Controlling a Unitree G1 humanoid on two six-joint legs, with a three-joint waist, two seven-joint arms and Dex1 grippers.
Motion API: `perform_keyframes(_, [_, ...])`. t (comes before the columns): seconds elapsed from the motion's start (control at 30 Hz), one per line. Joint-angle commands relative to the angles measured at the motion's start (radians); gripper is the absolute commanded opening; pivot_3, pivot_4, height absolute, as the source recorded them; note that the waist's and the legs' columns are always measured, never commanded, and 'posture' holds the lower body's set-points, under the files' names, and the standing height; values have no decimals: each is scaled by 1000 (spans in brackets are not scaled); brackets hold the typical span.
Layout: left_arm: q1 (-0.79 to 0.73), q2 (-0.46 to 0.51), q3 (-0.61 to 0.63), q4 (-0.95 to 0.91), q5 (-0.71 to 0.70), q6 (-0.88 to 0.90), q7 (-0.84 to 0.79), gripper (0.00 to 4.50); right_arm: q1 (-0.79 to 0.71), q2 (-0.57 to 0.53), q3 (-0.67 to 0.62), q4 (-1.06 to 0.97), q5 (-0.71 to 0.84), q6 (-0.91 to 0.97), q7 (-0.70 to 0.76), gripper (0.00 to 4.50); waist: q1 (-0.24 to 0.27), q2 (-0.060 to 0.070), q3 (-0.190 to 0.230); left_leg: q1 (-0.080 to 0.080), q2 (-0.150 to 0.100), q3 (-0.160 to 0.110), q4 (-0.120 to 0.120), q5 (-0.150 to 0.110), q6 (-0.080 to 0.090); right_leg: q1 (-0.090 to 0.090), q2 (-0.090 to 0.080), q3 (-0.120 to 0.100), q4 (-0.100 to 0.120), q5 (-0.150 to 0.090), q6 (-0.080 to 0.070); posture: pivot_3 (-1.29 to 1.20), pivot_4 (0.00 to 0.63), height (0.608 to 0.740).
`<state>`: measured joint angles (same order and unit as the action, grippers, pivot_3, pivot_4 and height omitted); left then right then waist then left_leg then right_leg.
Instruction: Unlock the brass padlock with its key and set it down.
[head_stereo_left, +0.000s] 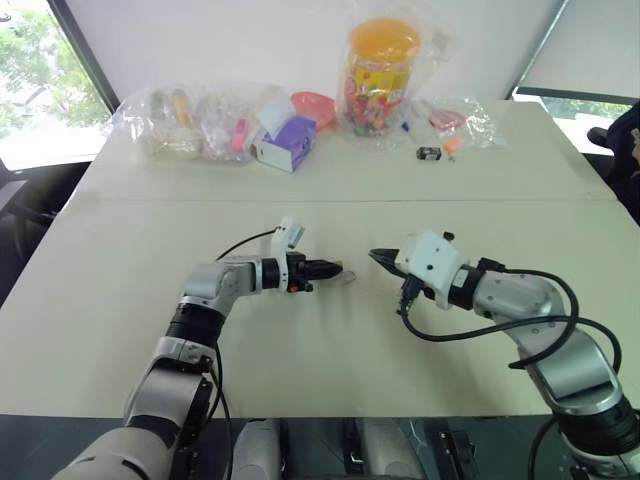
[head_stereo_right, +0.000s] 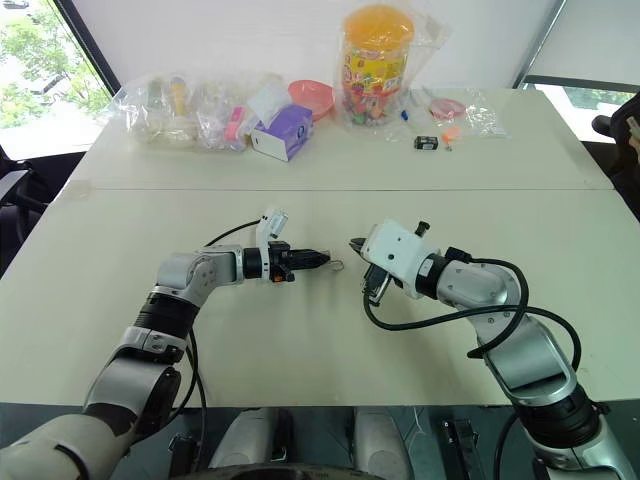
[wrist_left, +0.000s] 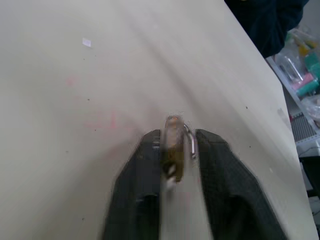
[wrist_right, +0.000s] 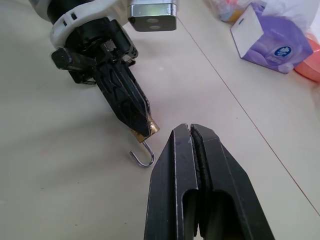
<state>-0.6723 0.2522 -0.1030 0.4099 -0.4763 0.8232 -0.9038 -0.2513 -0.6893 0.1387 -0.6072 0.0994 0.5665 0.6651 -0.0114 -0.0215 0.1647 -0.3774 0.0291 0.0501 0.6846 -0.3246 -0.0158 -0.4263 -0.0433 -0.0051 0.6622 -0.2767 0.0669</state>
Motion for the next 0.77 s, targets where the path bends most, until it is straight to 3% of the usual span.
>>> perform_keyframes(0.03, [5, 28, 21, -30, 3, -8, -10, 2882, -18, 3, -6, -22, -8, -24, -4, 0, 0, 0, 0, 0, 0, 0, 0, 0, 0, 0, 0, 0, 0, 0, 0, 0, 150, 740])
perform_keyframes(0.13, [13, 80, 11, -59, 24, -32, -42, 4415, -13, -12, -11, -8, -10, -44, 10, 0, -3, 0, 0, 1, 0, 0, 0, 0, 0, 1, 0, 0, 0, 0, 0, 0, 150, 740])
perform_keyframes(0.43, [77, 268, -41, -240, 62, -170, -226, 4472, 3, -94, -60, 30, 0, -91, 77, 0, 6, 0, 0, 1, 0, 0, -1, 0, 0, 1, 0, 0, 0, 0, 0, 0, 150, 740])
perform_keyframes(0.77, [99, 401, 31, -409, -30, -125, -316, 4472, 62, -195, -130, -17, 86, -67, 200, 0, 10, 0, 0, 1, 0, 0, 0, 0, 0, 1, 0, 0, -1, 0, 0, 0, 150, 740])
